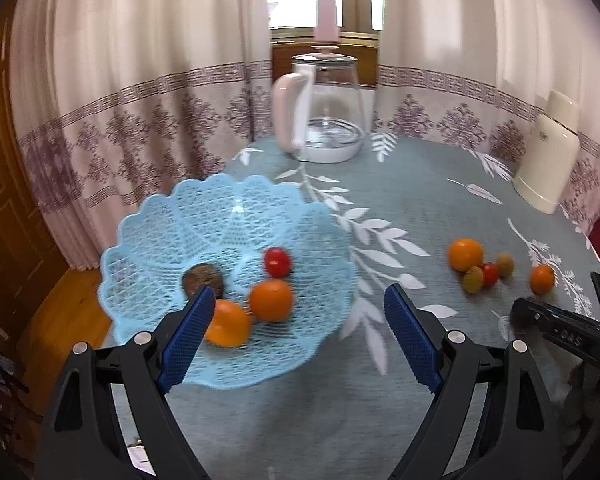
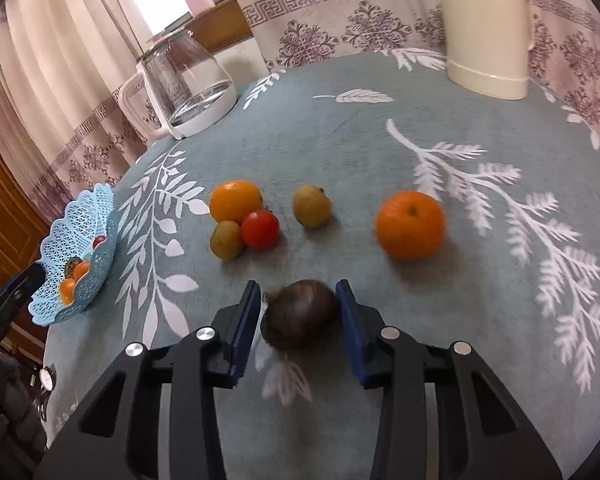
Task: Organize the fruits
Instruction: 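Grasp the brown passion fruit on the table with the right gripper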
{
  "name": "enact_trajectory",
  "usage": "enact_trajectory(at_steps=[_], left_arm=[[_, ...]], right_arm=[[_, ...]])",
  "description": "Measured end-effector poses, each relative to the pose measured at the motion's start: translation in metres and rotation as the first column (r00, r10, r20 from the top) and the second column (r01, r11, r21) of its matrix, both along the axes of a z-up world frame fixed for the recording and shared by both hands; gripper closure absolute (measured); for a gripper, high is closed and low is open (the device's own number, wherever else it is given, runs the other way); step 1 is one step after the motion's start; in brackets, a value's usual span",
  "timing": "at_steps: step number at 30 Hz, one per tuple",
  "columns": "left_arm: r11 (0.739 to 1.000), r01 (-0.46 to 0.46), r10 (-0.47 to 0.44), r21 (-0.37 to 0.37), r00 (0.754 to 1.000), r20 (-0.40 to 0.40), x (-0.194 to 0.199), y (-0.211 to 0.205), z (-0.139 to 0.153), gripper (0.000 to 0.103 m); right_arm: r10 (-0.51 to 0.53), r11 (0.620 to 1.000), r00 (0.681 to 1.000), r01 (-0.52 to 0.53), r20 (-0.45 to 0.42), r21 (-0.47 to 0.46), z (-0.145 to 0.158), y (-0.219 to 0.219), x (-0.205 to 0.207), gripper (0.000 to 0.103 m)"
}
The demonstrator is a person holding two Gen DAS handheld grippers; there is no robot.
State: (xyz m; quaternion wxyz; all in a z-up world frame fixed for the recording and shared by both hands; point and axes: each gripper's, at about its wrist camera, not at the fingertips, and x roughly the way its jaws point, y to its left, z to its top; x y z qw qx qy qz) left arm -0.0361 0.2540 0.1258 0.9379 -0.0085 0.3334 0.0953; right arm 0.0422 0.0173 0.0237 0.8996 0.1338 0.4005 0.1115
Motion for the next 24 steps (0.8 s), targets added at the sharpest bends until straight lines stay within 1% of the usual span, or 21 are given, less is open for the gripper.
enact_trajectory(at_steps=[5, 11, 12, 14, 15, 18, 22, 24], left_arm=[[0.998, 0.067, -0.067, 0.012, 0.998, -0.009, 0.014, -0.033, -0.002, 0.015], [0.992, 0.122, -0.122, 0.008, 0.992, -0.042, 0.030, -0.062, -0.013, 0.015], [0.992, 0.123, -0.123, 0.008, 0.991, -0.044, 0.031, -0.064, -0.014, 0.015], [0.992, 0.122, -0.122, 0.007, 0.991, -0.048, 0.034, -0.067, -0.016, 0.015], [0.993, 0.122, -0.121, 0.005, 0.991, -0.049, 0.034, -0.068, -0.016, 0.015], [0.993, 0.118, -0.117, 0.009, 0.992, -0.050, 0.036, -0.070, -0.016, 0.015], [0.993, 0.116, -0.115, 0.016, 0.992, -0.053, 0.038, -0.071, -0.017, 0.015], [0.993, 0.116, -0.114, 0.019, 0.992, -0.060, 0.039, -0.071, -0.020, 0.015]], right_arm=[[-0.005, 1.000, 0.999, 0.006, 0.042, -0.015, 0.006, -0.014, -0.023, 0.064], [-0.001, 0.999, 1.000, 0.000, 0.022, 0.051, 0.002, -0.030, -0.024, 0.062], [0.006, 0.998, 1.000, -0.007, 0.016, 0.059, 0.001, -0.030, -0.023, 0.061], [0.026, 0.998, 1.000, -0.027, 0.008, 0.063, 0.000, -0.028, -0.020, 0.052], [0.031, 0.998, 0.999, -0.031, 0.010, 0.058, 0.001, -0.025, -0.019, 0.051], [0.073, 0.997, 0.997, -0.073, 0.018, 0.015, 0.004, -0.013, -0.016, 0.051], [0.089, 0.991, 0.996, -0.088, 0.006, -0.103, 0.001, 0.005, -0.007, 0.051], [0.094, 0.986, 0.996, -0.095, -0.013, -0.137, -0.004, 0.009, -0.002, 0.051]])
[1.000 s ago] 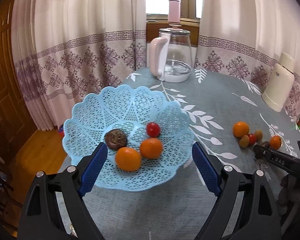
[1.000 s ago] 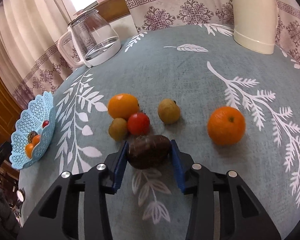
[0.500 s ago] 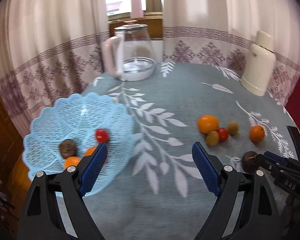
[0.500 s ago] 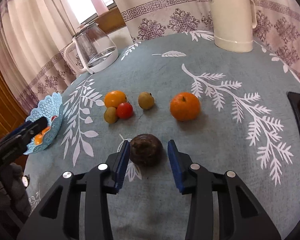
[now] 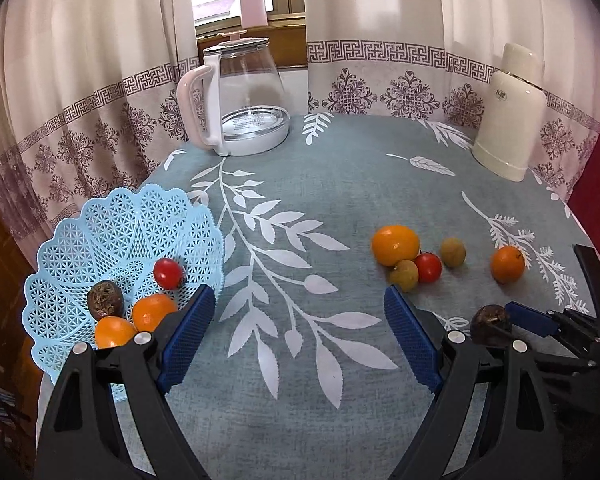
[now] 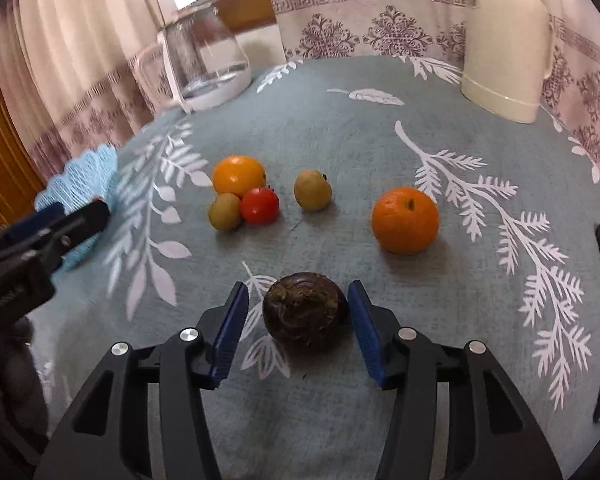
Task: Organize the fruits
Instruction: 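Grasp the brown passion fruit on the table with the right gripper, then grasp the small brown round fruit with the left gripper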
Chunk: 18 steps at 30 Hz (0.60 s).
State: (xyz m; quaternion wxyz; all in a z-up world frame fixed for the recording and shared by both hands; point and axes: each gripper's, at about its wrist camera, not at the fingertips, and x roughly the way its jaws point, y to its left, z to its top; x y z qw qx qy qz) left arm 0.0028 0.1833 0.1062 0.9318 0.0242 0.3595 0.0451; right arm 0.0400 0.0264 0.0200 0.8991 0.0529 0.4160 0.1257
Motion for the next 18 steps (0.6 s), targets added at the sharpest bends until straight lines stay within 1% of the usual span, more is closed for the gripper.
enact_trajectory(at_steps=[1, 2, 3, 6, 10, 13, 15, 16, 17, 18], left_arm=[[1.000, 0.000, 0.000, 0.000, 1.000, -0.003, 0.001, 0.000, -0.001, 0.015], [1.000, 0.000, 0.000, 0.001, 1.000, -0.007, 0.002, 0.000, -0.002, 0.015], [1.000, 0.001, -0.001, 0.001, 1.000, -0.011, 0.002, -0.001, -0.004, 0.015], [1.000, 0.007, -0.007, 0.006, 1.000, -0.019, 0.005, -0.004, -0.007, 0.015], [1.000, 0.027, -0.027, 0.014, 0.999, -0.033, 0.012, -0.012, -0.014, 0.015], [0.998, 0.058, -0.058, -0.009, 0.997, -0.051, 0.020, -0.020, -0.019, 0.015], [0.995, 0.091, -0.092, -0.030, 0.994, -0.064, 0.027, -0.027, -0.023, 0.019], [0.994, 0.099, -0.102, -0.035, 0.993, -0.068, 0.029, -0.029, -0.024, 0.024], [0.993, 0.112, -0.115, -0.041, 0.990, -0.076, 0.034, -0.032, -0.027, 0.026], [0.991, 0.123, -0.126, -0.047, 0.989, -0.083, 0.037, -0.035, -0.029, 0.031]], right_arm=[[0.001, 1.000, 1.000, -0.001, -0.008, -0.020, -0.003, 0.001, 0.002, 0.052], [-0.002, 1.000, 1.000, 0.002, 0.001, -0.031, -0.003, 0.002, 0.001, 0.058], [-0.006, 0.999, 1.000, 0.006, 0.005, -0.036, -0.003, 0.002, 0.000, 0.058], [-0.020, 1.000, 1.000, 0.020, 0.013, -0.004, -0.002, -0.007, -0.004, 0.059], [-0.076, 0.996, 0.997, 0.075, 0.023, 0.048, 0.000, -0.024, -0.012, 0.058], [-0.112, 0.990, 0.994, 0.111, 0.008, 0.090, -0.004, -0.039, -0.016, 0.058], [-0.119, 0.986, 0.993, 0.118, 0.003, 0.114, -0.006, -0.044, -0.017, 0.058], [-0.120, 0.986, 0.993, 0.119, 0.005, 0.120, -0.006, -0.044, -0.017, 0.058], [-0.119, 0.986, 0.993, 0.118, 0.006, 0.118, -0.006, -0.044, -0.017, 0.058], [-0.118, 0.987, 0.993, 0.116, 0.007, 0.113, -0.007, -0.043, -0.017, 0.058]])
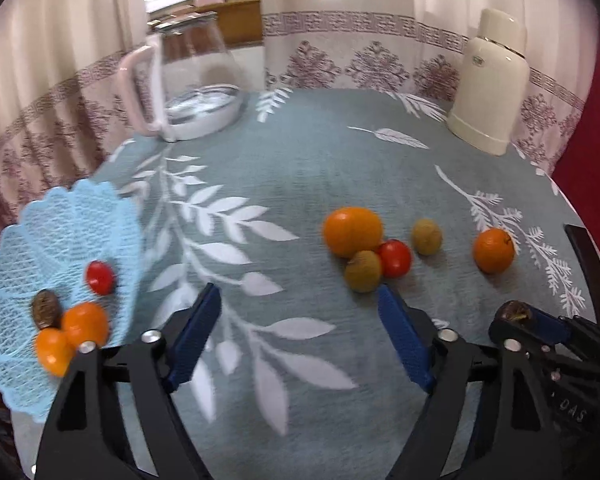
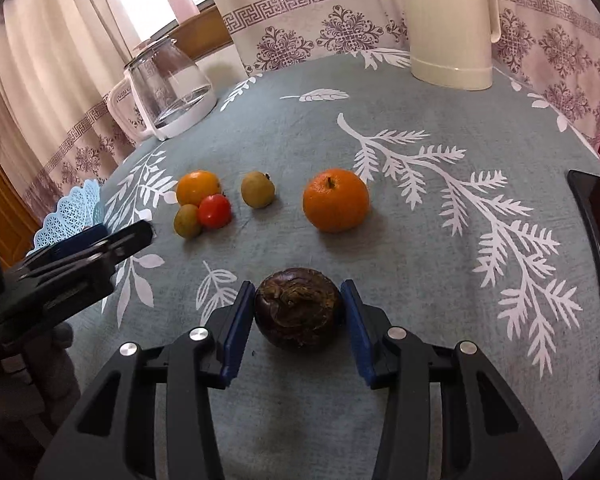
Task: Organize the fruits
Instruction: 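Grasp the small brown round fruit with the left gripper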
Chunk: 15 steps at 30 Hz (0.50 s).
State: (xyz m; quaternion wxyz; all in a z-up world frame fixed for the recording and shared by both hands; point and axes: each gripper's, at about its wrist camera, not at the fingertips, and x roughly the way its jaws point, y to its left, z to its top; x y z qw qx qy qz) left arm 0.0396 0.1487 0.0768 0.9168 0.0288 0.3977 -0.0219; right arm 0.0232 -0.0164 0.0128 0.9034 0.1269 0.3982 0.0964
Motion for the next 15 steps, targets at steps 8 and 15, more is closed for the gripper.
enact_trajectory(at_steps=[8, 15], left_arm=[[0.994, 0.067, -0.073, -0.087, 0.995, -0.070, 0.022, -0.009, -0.019, 0.052], [0.988, 0.105, -0.115, -0.112, 0.990, -0.088, 0.030, -0.017, -0.027, 0.070]], right_arm=[[0.006, 1.000, 1.000, -0.006, 0.007, -0.005, 0.000, 0.002, -0.001, 0.058], [0.011, 1.000, 1.000, -0.011, 0.009, -0.003, 0.000, 0.003, -0.001, 0.058]])
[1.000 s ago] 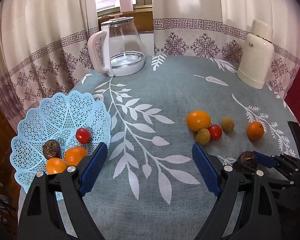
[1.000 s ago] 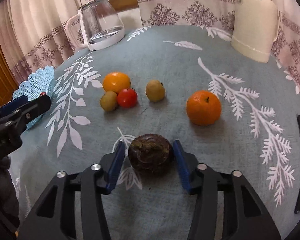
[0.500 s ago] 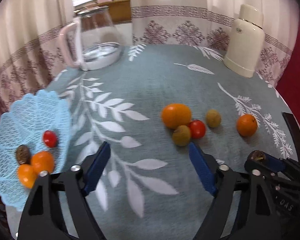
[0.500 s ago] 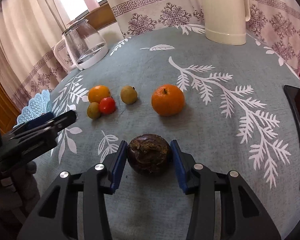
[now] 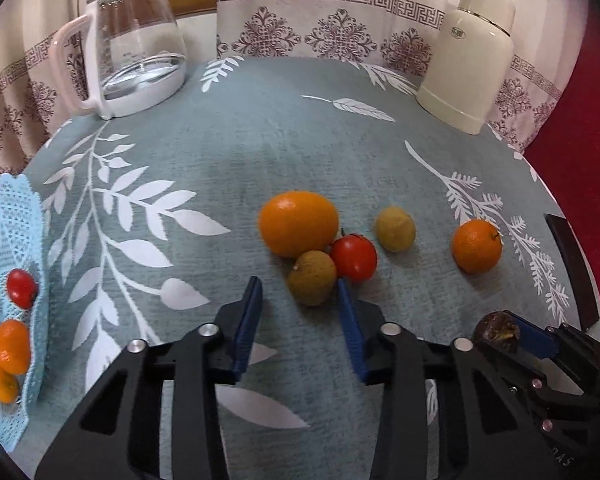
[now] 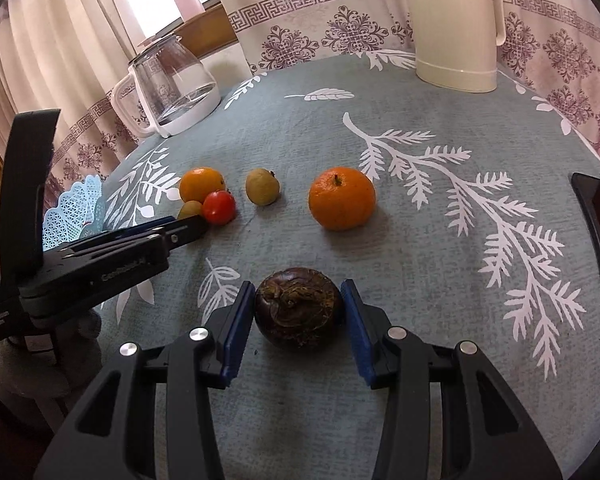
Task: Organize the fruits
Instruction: 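Grasp the small brown round fruit with the left gripper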
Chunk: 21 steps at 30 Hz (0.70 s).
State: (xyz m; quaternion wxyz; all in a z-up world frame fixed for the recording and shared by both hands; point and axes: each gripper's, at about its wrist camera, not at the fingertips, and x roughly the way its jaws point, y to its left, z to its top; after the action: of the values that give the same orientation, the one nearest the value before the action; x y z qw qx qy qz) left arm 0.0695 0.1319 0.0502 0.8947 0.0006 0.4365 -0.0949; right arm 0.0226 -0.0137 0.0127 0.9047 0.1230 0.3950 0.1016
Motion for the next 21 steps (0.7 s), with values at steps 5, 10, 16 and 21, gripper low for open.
enact_trajectory(at_steps=[5, 10, 16, 21], left_arm=[[1.000, 0.019, -0.019, -0.021, 1.000, 0.007, -0.001, -0.001, 0.000, 0.078], [1.000, 0.001, -0.001, -0.031, 1.000, 0.014, -0.010, 0.003, 0.004, 0.078], [0.999, -0.029, 0.029, -0.023, 0.999, 0.038, -0.027, 0.011, 0.015, 0.078], [0.998, -0.066, 0.067, -0.011, 0.995, 0.075, -0.042, 0.022, 0.029, 0.078]], right_arm=[[-0.001, 1.000, 1.000, 0.001, 0.000, 0.000, 0.000, 0.000, 0.000, 0.058], [0.001, 1.000, 1.000, -0.001, 0.007, 0.003, 0.001, 0.000, -0.001, 0.058], [0.003, 1.000, 0.999, -0.003, 0.033, 0.007, 0.004, 0.000, -0.004, 0.058], [0.004, 1.000, 0.998, -0.005, 0.060, 0.020, 0.007, -0.002, -0.007, 0.058]])
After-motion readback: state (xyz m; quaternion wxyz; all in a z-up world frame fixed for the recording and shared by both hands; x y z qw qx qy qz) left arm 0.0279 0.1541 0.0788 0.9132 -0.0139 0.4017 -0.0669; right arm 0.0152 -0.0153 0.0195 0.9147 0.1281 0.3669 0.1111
